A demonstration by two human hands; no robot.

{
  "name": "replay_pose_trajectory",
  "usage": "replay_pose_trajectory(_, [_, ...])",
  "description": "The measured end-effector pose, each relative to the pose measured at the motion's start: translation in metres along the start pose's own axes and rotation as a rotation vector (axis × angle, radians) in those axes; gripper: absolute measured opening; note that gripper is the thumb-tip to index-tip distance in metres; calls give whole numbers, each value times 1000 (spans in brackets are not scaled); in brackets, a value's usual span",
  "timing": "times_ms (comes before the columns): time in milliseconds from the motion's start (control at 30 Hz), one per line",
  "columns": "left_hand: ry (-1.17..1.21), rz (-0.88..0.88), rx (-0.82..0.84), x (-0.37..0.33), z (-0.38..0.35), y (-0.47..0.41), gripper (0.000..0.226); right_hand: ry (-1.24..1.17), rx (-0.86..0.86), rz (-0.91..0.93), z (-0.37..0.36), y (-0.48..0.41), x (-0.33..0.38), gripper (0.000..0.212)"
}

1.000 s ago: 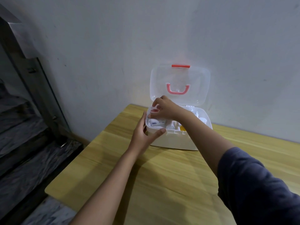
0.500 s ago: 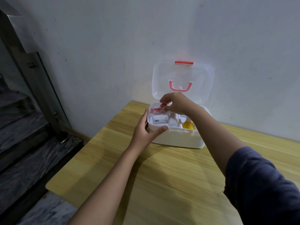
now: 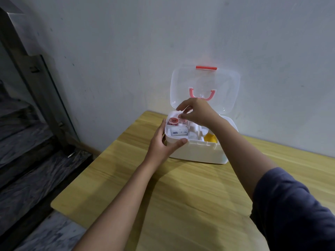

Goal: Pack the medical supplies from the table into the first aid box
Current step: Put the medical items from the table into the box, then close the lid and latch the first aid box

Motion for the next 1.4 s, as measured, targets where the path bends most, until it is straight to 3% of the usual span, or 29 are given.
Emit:
replay_pose_trajectory(167, [-6,-19,-3,-1,0,1,80,34,104,31,-16,9,9,15])
replay_pose_trajectory(433, [0,-25,3,1,0,0,104,60,65,19,-5,5,-2,25])
replay_pose_trajectory(533, [6,-26,8,4,-1,1,95,109,103,40,-10,9,-5,23])
replay_pose_trajectory(600, [15,-33,5,2,-1,1,80,40,16,45,4,5,-2,22])
replay_pose_trajectory(700, [37,-27,2,-1,-1,2,68,-115,-334,-3,58,-2,-11,16])
replay_pose_trajectory(867, [45,-62,7,-3,-3,2,72,-131,-779,-197,137,7,-66,21])
replay_pose_trajectory(1000, [50,-57,3,-4,-2,3,68,-79,-758,-347,145,3,-100,29])
replay_pose_trajectory(1133, [71,-60,11,-6,-3,2,70,-146,-729,-379,140,2,-99,31])
replay_pose_trajectory(1400, [149,-32,-5,-2,-3,0,79,-539,-774,-397,140,47,-104,19])
Point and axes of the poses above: each hand's wrist, its own y-axis away from the middle knuckle, its own z-axis out of the back of the hand, x = y × z, the point moved 9 cm from there along -y, towards the middle knuckle, and after that the axes turned 9 degrees about -x, right-handed, at the moved point
